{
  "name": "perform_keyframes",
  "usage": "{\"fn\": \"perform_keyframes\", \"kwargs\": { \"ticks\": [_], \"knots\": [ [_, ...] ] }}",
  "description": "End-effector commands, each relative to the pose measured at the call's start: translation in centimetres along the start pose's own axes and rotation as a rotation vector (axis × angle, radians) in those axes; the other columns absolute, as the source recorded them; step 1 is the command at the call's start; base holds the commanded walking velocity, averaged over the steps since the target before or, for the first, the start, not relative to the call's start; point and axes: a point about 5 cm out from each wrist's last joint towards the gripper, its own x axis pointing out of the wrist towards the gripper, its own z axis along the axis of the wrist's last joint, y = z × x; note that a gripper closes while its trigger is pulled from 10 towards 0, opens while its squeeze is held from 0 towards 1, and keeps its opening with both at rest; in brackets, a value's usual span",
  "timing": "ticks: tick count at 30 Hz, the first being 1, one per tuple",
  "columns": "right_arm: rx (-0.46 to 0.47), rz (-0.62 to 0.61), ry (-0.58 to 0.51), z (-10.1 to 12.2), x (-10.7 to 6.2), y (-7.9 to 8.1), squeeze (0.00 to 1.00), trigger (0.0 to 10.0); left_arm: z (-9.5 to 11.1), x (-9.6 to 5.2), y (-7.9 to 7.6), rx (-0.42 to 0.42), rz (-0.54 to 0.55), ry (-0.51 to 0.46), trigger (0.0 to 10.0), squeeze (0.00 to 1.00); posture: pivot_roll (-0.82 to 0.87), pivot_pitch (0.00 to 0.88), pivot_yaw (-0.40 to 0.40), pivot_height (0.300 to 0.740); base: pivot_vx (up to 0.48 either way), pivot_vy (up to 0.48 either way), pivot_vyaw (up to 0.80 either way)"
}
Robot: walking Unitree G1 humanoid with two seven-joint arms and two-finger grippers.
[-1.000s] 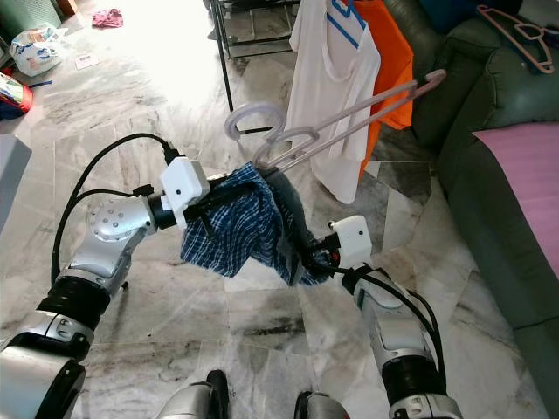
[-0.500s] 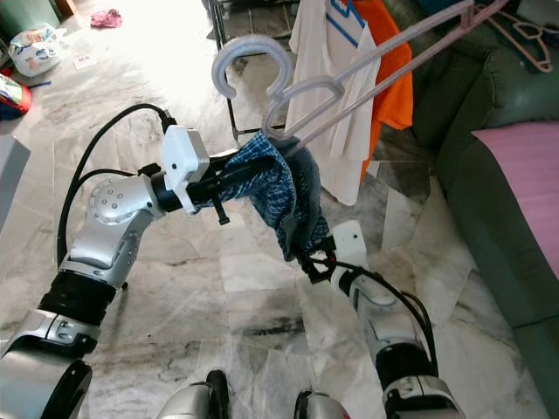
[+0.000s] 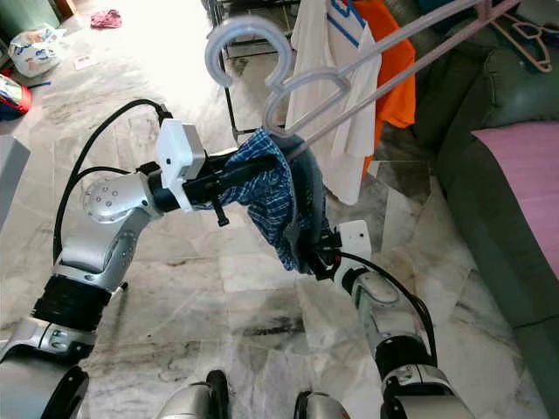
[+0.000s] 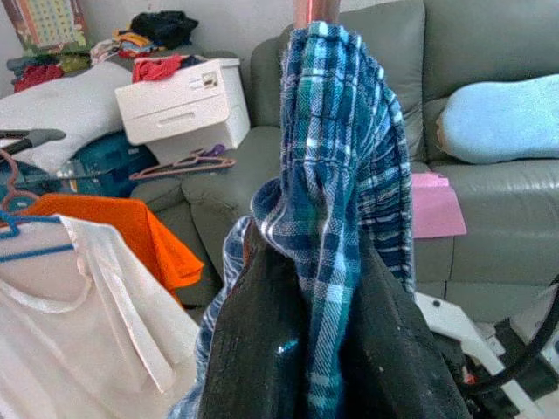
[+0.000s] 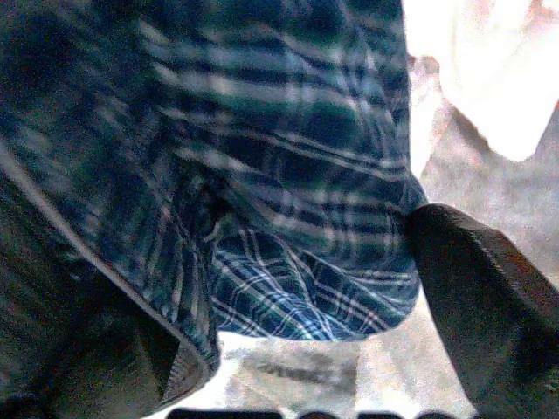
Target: Hang hanger
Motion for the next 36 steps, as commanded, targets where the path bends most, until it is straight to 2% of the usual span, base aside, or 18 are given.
{"fn": "perform_keyframes", "kwargs": {
  "ticks": [1,7,10,16,21,24,27,36],
  "knots": [
    [0.035,-0.002,0.027,-0.8,-0.1,0.1,0.00,0.0,1.0,-0.2,0.2,0.014,0.006,-0.038,0.0,0.00,0.08,0.250,0.020,0.740,0.000,0.000,0.00],
    [0.021,-0.089,0.034,-0.8,-0.5,-1.3,0.00,0.0,1.1,-0.3,0.2,0.001,0.010,-0.033,0.0,0.00,0.08,0.249,0.022,0.740,0.000,0.000,0.00],
    [0.039,-0.147,0.033,-0.9,-0.9,-2.3,0.00,0.0,1.1,-0.4,0.3,0.008,0.010,-0.028,0.0,0.00,0.08,0.248,0.023,0.740,0.000,0.000,0.00],
    [0.065,-0.197,0.021,-0.9,-1.4,-3.4,0.00,0.0,1.1,-0.5,0.3,0.003,0.011,-0.023,0.0,0.00,0.07,0.248,0.026,0.740,0.000,0.000,0.00],
    [0.102,-0.279,-0.012,-0.5,-2.4,-5.2,0.00,0.0,0.4,-0.8,0.3,0.003,0.013,0.011,0.0,0.00,0.07,0.250,0.029,0.740,0.000,0.000,0.00],
    [0.110,-0.301,-0.022,-0.3,-2.6,-5.7,0.00,0.0,0.3,-0.9,0.3,0.001,0.017,0.017,0.0,0.00,0.07,0.252,0.030,0.740,0.000,0.000,0.00],
    [0.128,-0.356,-0.048,0.1,-3.4,-7.1,0.00,0.0,-0.1,-1.3,0.4,0.001,0.025,0.037,0.0,0.00,0.07,0.253,0.032,0.740,0.000,0.000,0.00],
    [0.148,-0.416,-0.108,1.6,-4.4,-9.0,0.00,0.0,-1.5,-2.1,0.0,-0.025,0.025,0.075,0.0,0.00,0.06,0.252,0.036,0.740,0.000,0.000,0.00]
  ]
}}
